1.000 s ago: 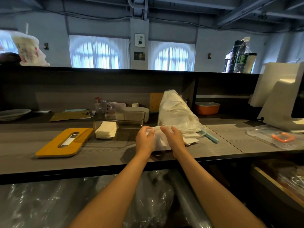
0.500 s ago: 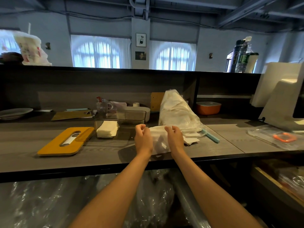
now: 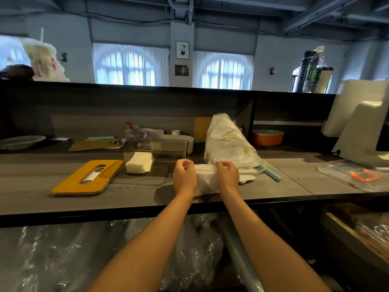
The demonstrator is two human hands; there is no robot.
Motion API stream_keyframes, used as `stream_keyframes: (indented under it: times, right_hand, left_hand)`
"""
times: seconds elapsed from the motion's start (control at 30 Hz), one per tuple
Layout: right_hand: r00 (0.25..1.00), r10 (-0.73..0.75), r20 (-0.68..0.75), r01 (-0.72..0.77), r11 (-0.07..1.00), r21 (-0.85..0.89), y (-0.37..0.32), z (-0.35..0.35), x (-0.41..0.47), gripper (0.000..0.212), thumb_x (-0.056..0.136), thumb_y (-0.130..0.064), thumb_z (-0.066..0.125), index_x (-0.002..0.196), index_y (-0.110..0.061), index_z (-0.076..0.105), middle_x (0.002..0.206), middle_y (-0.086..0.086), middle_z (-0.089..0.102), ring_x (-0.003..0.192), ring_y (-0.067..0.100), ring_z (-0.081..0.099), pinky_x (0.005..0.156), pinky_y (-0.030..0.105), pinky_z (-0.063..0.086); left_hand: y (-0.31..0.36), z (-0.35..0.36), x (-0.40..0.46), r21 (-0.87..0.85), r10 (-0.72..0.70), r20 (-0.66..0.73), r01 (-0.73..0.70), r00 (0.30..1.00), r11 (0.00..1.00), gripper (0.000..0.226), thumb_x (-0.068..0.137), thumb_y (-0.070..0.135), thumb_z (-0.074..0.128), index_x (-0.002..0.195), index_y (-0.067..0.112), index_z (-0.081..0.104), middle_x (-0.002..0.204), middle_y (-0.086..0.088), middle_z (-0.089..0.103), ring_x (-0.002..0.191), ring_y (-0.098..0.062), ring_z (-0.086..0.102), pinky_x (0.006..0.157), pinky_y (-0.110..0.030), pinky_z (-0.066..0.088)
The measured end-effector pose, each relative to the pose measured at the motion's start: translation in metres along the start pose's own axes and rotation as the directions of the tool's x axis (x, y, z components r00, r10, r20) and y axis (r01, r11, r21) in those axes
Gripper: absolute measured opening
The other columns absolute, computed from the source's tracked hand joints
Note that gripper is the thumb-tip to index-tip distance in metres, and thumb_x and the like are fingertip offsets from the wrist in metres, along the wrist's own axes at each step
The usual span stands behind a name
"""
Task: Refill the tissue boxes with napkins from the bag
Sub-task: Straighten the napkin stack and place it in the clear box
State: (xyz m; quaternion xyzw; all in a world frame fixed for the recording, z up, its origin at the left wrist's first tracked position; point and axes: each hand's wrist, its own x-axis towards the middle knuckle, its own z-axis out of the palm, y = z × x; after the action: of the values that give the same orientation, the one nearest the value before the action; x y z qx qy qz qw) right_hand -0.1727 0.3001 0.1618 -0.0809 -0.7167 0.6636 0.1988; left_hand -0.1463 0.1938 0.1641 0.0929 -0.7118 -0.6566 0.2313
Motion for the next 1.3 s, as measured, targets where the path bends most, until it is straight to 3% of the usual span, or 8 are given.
stream_keyframes:
  times: [0.2,0.3,0.43,0.63,0.8,0.93,1.1,1.3]
  right_hand:
    - [0.996,-0.050,0.078,0.052,0.998,-0.025,-0.0016,0.0036,-0.0033,0.021,0.096,-0.027,0.056,0.105,-0.010,0.066,0.099,0.003,0.063,0.096,0.018,0.056,0.067,0.023,0.039]
    - [0.998,0.004,0.059,-0.008,0.998,0.068,-0.0015,-0.0001,-0.0021,0.030,0.096,-0.031,0.058,0.119,-0.012,0.057,0.110,0.001,0.055,0.104,0.018,0.052,0.076,0.026,0.039]
    - [0.994,-0.014,0.104,0.015,1.000,-0.006,-0.0008,0.0033,-0.0035,0.040,0.095,-0.032,0.059,0.131,-0.017,0.052,0.123,0.002,0.053,0.107,0.014,0.046,0.085,0.029,0.041]
    - [0.992,0.006,0.126,-0.002,1.000,-0.030,-0.0012,0.0034,-0.0020,0.031,0.097,-0.036,0.054,0.117,-0.013,0.059,0.113,0.003,0.058,0.102,0.016,0.050,0.084,0.031,0.040]
    - [0.998,-0.008,0.057,0.006,0.999,0.034,0.0002,0.0021,-0.0022,0.026,0.098,-0.027,0.054,0.116,-0.011,0.061,0.109,0.001,0.059,0.106,0.020,0.055,0.081,0.028,0.039]
    - [0.990,-0.037,0.139,0.041,0.999,-0.025,-0.0003,0.0035,-0.0043,0.024,0.096,-0.029,0.055,0.113,-0.015,0.063,0.104,-0.002,0.058,0.100,0.014,0.052,0.084,0.029,0.040]
    - [0.998,-0.020,0.060,0.018,0.999,0.029,0.0013,0.0024,0.0000,0.016,0.096,-0.021,0.051,0.095,-0.009,0.062,0.082,-0.001,0.056,0.081,0.014,0.051,0.065,0.025,0.039]
    - [0.999,0.004,0.033,-0.004,1.000,0.017,0.0026,0.0025,-0.0014,0.018,0.096,-0.020,0.052,0.106,-0.010,0.064,0.099,0.003,0.061,0.093,0.017,0.054,0.078,0.028,0.040]
  left_hand:
    - [0.0000,0.0017,-0.0001,0.027,0.018,0.085,-0.020,0.996,0.999,0.021,0.103,0.028,0.044,0.119,0.020,0.055,0.112,0.000,0.055,0.101,-0.017,0.052,0.081,-0.031,0.046]
    - [-0.0002,-0.0002,0.0005,-0.016,-0.031,-0.003,0.031,1.000,0.999,0.021,0.103,0.029,0.046,0.120,0.020,0.053,0.114,0.000,0.055,0.101,-0.017,0.052,0.083,-0.032,0.050]
    - [-0.0001,0.0019,-0.0029,0.002,0.023,0.069,-0.023,0.997,1.000,0.021,0.103,0.032,0.044,0.118,0.022,0.054,0.108,0.004,0.052,0.097,-0.014,0.050,0.069,-0.025,0.041]
    - [-0.0022,0.0018,-0.0017,-0.040,0.016,0.066,-0.013,0.998,0.999,0.026,0.103,0.029,0.042,0.123,0.019,0.056,0.116,0.000,0.054,0.106,-0.018,0.051,0.083,-0.032,0.044]
    - [-0.0013,0.0014,-0.0002,0.040,0.001,-0.035,0.001,0.999,0.999,0.024,0.103,0.028,0.044,0.118,0.015,0.057,0.108,0.001,0.055,0.099,-0.016,0.051,0.078,-0.029,0.039]
    - [-0.0031,0.0032,-0.0003,0.050,0.009,0.035,-0.010,0.999,0.999,0.026,0.102,0.031,0.045,0.119,0.015,0.058,0.110,-0.001,0.058,0.102,-0.018,0.053,0.079,-0.030,0.042]
    - [-0.0026,0.0010,0.0026,-0.010,-0.022,-0.006,0.022,1.000,1.000,0.025,0.104,0.024,0.040,0.121,0.019,0.057,0.115,-0.001,0.056,0.104,-0.017,0.052,0.086,-0.033,0.048]
    - [-0.0022,0.0007,0.0002,0.002,-0.011,-0.001,0.011,1.000,1.000,0.025,0.103,0.026,0.044,0.121,0.016,0.058,0.113,-0.001,0.056,0.104,-0.017,0.051,0.084,-0.031,0.045]
